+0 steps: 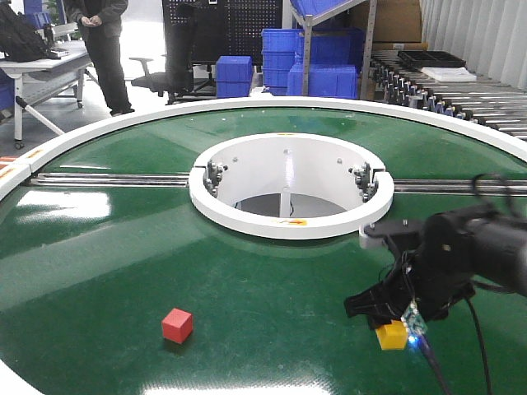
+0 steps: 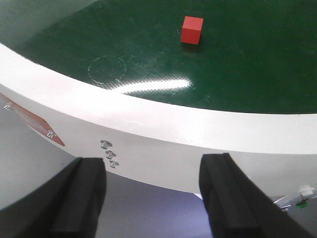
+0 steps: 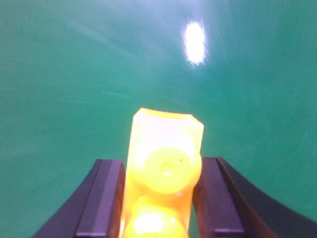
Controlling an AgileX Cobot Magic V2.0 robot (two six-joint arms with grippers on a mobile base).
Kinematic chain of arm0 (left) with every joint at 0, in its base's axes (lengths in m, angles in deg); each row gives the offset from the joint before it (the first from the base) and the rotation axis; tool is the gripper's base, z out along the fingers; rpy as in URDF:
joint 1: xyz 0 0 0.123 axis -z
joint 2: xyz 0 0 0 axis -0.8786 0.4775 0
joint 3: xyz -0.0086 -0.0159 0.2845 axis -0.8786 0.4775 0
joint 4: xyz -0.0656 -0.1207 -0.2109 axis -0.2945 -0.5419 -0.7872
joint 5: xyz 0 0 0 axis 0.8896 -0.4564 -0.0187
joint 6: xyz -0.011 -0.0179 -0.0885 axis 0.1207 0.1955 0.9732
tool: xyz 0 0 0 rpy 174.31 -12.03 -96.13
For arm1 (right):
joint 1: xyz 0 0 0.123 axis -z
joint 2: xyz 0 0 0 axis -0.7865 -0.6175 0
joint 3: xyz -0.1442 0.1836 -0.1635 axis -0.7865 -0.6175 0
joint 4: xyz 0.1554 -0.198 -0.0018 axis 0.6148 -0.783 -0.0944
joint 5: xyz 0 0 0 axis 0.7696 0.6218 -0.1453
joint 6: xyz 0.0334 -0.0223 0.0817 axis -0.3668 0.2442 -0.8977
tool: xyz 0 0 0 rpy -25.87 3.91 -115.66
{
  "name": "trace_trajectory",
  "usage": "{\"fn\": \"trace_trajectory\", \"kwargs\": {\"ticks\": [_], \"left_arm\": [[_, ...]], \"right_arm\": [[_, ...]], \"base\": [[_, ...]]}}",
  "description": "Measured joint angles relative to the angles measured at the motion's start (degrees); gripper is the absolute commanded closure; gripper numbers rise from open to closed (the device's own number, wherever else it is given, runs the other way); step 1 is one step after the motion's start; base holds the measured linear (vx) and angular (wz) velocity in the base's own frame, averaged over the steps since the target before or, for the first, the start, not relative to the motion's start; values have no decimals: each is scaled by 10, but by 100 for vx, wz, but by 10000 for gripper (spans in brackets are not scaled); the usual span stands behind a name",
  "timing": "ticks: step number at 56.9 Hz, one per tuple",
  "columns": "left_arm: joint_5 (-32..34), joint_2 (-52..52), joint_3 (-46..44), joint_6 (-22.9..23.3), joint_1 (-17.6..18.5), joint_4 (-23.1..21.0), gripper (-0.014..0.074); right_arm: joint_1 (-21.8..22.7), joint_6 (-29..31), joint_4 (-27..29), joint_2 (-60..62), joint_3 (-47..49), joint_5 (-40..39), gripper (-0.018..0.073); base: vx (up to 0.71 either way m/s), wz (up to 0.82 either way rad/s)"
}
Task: Pick red and yellow blocks into blue bin
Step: 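Lower the right gripper onto the yellow brick and grasp it, then lower the left gripper onto the red cube, grasp and lift it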
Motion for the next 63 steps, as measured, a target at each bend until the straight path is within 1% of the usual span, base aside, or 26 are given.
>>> {"fn": "trace_trajectory", "kwargs": {"ticks": [6, 11, 24, 32, 34, 38, 41, 47, 52, 58, 63], "left_arm": [[0, 0, 0, -1, 0, 0, 81], [0, 0, 0, -1, 0, 0, 81], [1, 0, 0, -1, 0, 0, 81], [4, 0, 0, -2, 1, -1, 81], [6, 1, 0, -5, 3, -3, 81], [15, 6, 0, -26, 11, -17, 81], [23, 16, 0, -49, 18, -35, 81], [61, 55, 0, -107, 37, -87, 81], [93, 99, -3, -136, 46, -115, 73], [98, 170, -29, -146, 47, -123, 26], [98, 237, -67, -148, 47, -125, -37]], "right_arm": [[-27, 8, -6, 93, -82, -44, 378], [-42, 11, -12, 179, -153, -61, 375], [-50, 18, -17, 396, -294, -68, 368], [-50, 24, -15, 490, -355, -62, 357], [-50, 26, -13, 505, -366, -58, 352], [-50, 30, -10, 522, -380, -47, 350], [-50, 30, -8, 528, -384, -36, 349], [-50, 30, -8, 530, -387, -22, 349], [-50, 30, -8, 530, -387, -22, 349], [-50, 30, -8, 530, -387, -17, 349], [-50, 30, -8, 530, -387, -17, 349]], "base": [[0, 0], [0, 0], [0, 0], [0, 0], [0, 0], [0, 0], [0, 0], [0, 0], [0, 0], [0, 0], [0, 0]]}}
